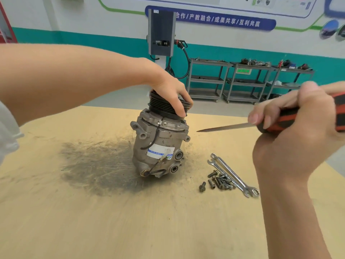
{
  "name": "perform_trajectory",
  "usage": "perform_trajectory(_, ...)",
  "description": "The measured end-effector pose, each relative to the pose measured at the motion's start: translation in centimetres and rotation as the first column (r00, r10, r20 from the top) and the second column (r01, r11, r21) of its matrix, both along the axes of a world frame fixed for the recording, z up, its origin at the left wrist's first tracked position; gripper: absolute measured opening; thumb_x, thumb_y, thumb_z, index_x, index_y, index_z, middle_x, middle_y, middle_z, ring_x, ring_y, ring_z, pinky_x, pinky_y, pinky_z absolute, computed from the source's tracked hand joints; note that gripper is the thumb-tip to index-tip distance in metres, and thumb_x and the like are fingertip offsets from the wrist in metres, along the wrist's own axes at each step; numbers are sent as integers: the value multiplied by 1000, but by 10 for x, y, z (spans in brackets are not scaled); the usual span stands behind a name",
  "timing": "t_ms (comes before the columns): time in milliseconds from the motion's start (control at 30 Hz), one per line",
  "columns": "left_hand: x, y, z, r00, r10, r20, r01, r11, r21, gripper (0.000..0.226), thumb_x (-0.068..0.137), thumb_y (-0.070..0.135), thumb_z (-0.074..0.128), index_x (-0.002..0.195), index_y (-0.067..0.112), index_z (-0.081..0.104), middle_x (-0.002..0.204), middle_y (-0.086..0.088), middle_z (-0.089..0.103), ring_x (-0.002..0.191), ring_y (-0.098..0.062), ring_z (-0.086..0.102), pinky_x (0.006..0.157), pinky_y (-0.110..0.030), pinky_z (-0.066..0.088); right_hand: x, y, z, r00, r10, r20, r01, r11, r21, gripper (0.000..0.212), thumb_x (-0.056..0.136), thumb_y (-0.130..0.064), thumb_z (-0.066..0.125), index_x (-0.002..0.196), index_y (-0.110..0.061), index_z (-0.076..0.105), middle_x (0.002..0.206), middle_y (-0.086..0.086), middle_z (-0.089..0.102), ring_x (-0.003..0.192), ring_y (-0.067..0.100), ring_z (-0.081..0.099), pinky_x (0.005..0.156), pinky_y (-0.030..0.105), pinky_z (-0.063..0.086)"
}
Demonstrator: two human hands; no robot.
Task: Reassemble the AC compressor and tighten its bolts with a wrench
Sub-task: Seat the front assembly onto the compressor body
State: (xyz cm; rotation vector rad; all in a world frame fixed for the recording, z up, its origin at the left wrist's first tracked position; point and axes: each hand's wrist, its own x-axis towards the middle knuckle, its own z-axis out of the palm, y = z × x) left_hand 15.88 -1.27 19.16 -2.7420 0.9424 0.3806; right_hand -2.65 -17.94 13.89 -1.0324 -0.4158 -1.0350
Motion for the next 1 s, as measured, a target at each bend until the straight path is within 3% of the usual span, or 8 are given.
perform_trajectory(167, 2, -1, 0, 1000, 3, -19, -3, 1000, -4, 57, 88, 59, 60, 140, 37, 48, 108, 7, 50, 100, -22, 50, 80, -33, 41, 4, -57, -5, 940, -230, -251, 125, 920, -372, 30, 84, -26, 62, 63, -19, 42, 42, -5, 39, 34, 21, 40, 42, 27, 39)
perform_trajectory(267, 0, -1, -1, 1000, 9, 5, -9, 1000, -3, 55, 90, 56, 58, 141, 39, 45, 113, 6, 45, 101, -22, 46, 81, -32, 38, 41, -88, -30, 679, -432, -593, -115, 736, -667, 38, 84, -43, 69, 80, -12, 47, 51, 2, 47, 38, 18, 46, 42, 32, 44)
perform_trajectory(333, -4, 0, 0, 1000, 5, 15, -5, 1000, 1, 56, 89, 58, 58, 140, 40, 45, 113, 6, 44, 101, -21, 44, 82, -32, 37, 70, -104, -59, 509, -565, -650, -294, 595, -748, 37, 87, -43, 68, 91, -10, 49, 58, 8, 53, 40, 20, 51, 41, 30, 43)
perform_trajectory(533, -16, 9, -1, 999, -17, 50, 18, 1000, -6, 63, 86, 66, 58, 143, 44, 41, 113, 7, 42, 101, -21, 43, 79, -32, 37, 123, -129, -135, 290, -808, -513, -533, 309, -788, 36, 97, -47, 50, 103, -12, 44, 87, 10, 61, 67, 26, 62, 54, 30, 46)
perform_trajectory(633, -22, 14, -3, 995, -30, 97, 31, 1000, -5, 64, 82, 71, 56, 139, 44, 44, 113, 4, 49, 98, -24, 46, 70, -32, 38, 134, -131, -155, 300, -908, -294, -571, 76, -818, 34, 99, -53, 40, 101, -19, 41, 98, 1, 59, 86, 22, 57, 65, 32, 41)
perform_trajectory(800, -36, 20, -8, 979, -83, 187, 84, 996, 6, 66, 78, 77, 51, 134, 43, 47, 104, 3, 53, 90, -26, 50, 58, -26, 34, 137, -118, -152, 323, -936, -139, -608, -92, -789, 36, 98, -55, 36, 104, -20, 40, 111, 2, 59, 97, 22, 58, 75, 33, 44)
perform_trajectory(867, -42, 20, -8, 974, -83, 211, 86, 996, -3, 66, 79, 77, 52, 135, 43, 46, 101, 3, 51, 82, -22, 49, 56, -26, 31, 137, -104, -126, 366, -912, -184, -567, -62, -821, 46, 97, -57, 37, 120, -18, 45, 122, 6, 56, 106, 23, 57, 86, 36, 47)
perform_trajectory(1000, -52, 20, -10, 968, -14, 249, 19, 1000, -20, 85, 78, 78, 52, 150, 49, 18, 84, 1, 40, 74, -23, 40, 54, -27, 27, 114, -55, -33, 704, -358, -613, -491, 377, -785, 71, 73, -76, 56, 132, -41, 40, 124, -13, 55, 115, 2, 54, 83, 17, 44)
